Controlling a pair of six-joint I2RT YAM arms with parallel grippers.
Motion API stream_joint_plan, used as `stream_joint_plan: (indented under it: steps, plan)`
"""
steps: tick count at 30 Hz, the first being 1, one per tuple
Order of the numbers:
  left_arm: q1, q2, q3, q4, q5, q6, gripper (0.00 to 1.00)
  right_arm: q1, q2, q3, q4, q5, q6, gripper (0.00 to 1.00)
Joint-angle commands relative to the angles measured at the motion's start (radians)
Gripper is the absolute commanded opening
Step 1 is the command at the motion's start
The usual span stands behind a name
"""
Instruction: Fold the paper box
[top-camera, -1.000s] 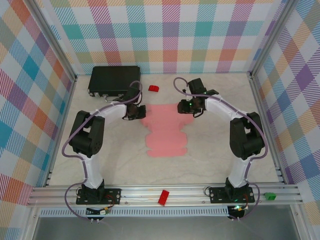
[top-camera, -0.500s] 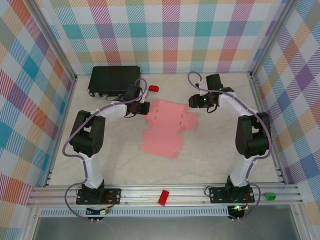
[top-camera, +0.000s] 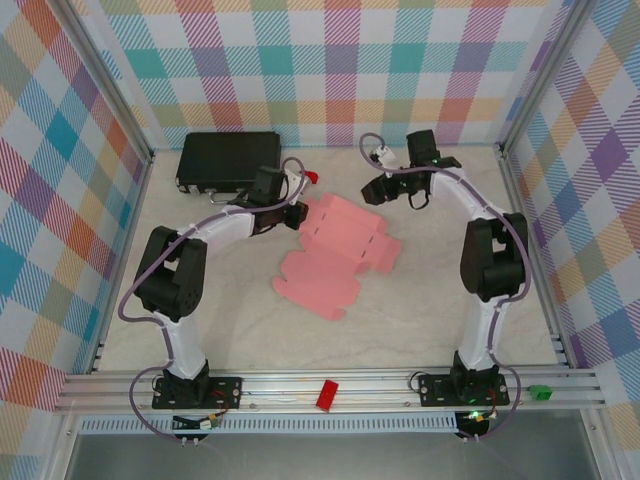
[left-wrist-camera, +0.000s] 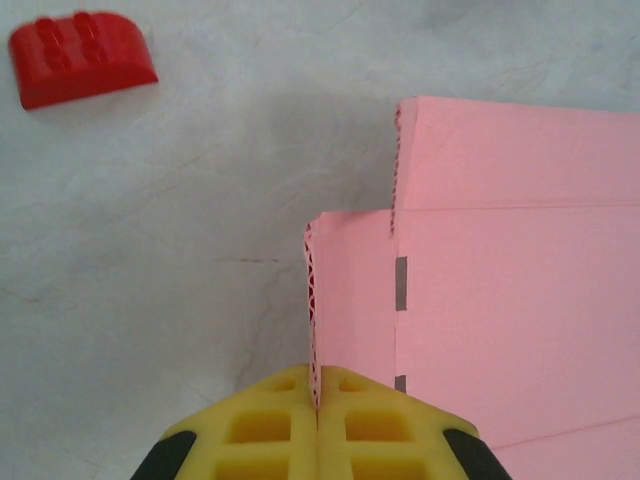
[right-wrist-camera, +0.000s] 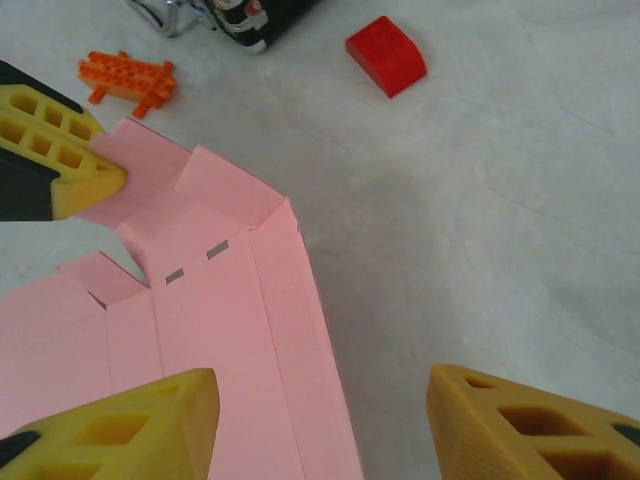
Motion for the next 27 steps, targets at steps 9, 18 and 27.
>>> stream_joint_plan:
  steps: [9, 18, 27]
  plan:
    - [-0.007, -0.088, -0.055, 0.077, 0.045, 0.044, 0.0, 0.011, 0.114, 0.115, -0.213, -0.15, -0.118, 0.54]
    - [-0.008, -0.108, -0.071, 0.089, 0.052, 0.057, 0.0, 0.012, 0.156, 0.131, -0.212, -0.09, -0.154, 0.57]
    - [-0.008, -0.111, -0.08, 0.098, 0.059, 0.063, 0.0, 0.012, 0.18, 0.136, -0.227, -0.091, -0.178, 0.54]
